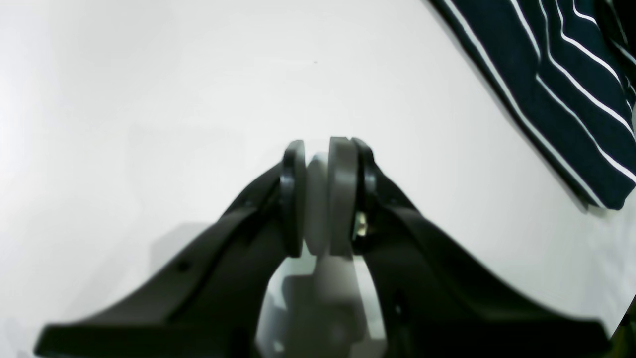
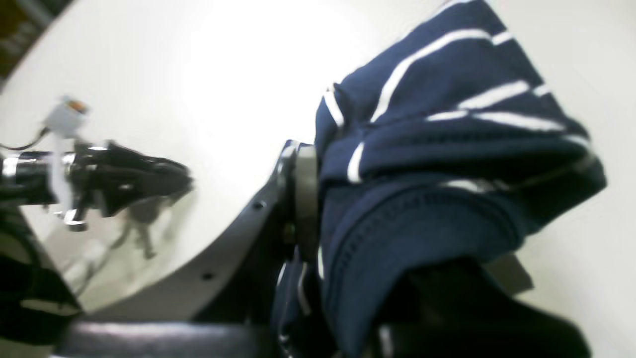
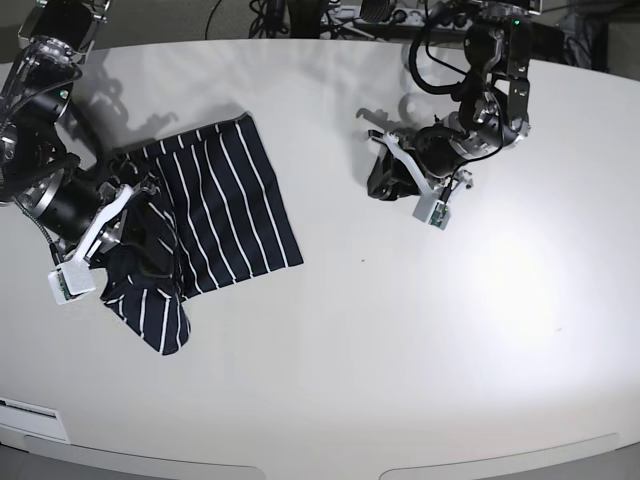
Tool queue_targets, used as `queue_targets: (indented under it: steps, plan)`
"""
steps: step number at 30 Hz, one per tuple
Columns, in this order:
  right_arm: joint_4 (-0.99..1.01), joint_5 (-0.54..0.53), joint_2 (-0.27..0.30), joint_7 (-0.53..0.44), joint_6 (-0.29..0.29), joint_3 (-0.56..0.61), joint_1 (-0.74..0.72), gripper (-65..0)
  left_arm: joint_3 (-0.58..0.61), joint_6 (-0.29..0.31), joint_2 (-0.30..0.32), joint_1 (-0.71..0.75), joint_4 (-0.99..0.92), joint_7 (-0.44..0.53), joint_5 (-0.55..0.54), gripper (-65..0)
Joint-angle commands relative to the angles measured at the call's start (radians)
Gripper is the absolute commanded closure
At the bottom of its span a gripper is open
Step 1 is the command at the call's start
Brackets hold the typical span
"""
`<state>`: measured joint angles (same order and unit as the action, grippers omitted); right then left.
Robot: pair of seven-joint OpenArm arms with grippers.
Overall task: Fold the T-shirt properly
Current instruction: 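Grasp the folded bundle with the right gripper and drag it toward the table center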
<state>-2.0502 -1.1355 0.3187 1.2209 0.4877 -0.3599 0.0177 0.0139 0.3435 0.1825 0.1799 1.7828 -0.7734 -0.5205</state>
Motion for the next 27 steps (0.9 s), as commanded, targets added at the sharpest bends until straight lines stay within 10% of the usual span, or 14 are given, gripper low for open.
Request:
queue_targets:
  steps: [1, 15, 19, 27]
  plan:
    - [-0.017, -0.029, -0.002, -0.016, 0.011, -0.006, -0.011, 0.0, -0.001, 0.0, 0.003, -0.008, 0.013, 0.022, -0.012, -9.7]
    - [-0.013, -0.045, -0.158, 0.014, 0.141, 0.004, 0.066, 0.0, -0.001, 0.0, 0.003, -0.009, 0.013, 0.022, -0.012, -9.8]
    - [-0.013, -0.076, -0.158, 0.031, 0.155, 0.096, 0.073, -33.6, -0.001, 0.0, 0.003, -0.01, 0.013, 0.022, -0.012, -9.8]
    - [-0.013, -0.088, -0.157, 0.034, 0.21, 0.318, 0.053, -35.6, -0.001, 0.0, 0.003, -0.012, 0.013, 0.023, -0.019, -9.8]
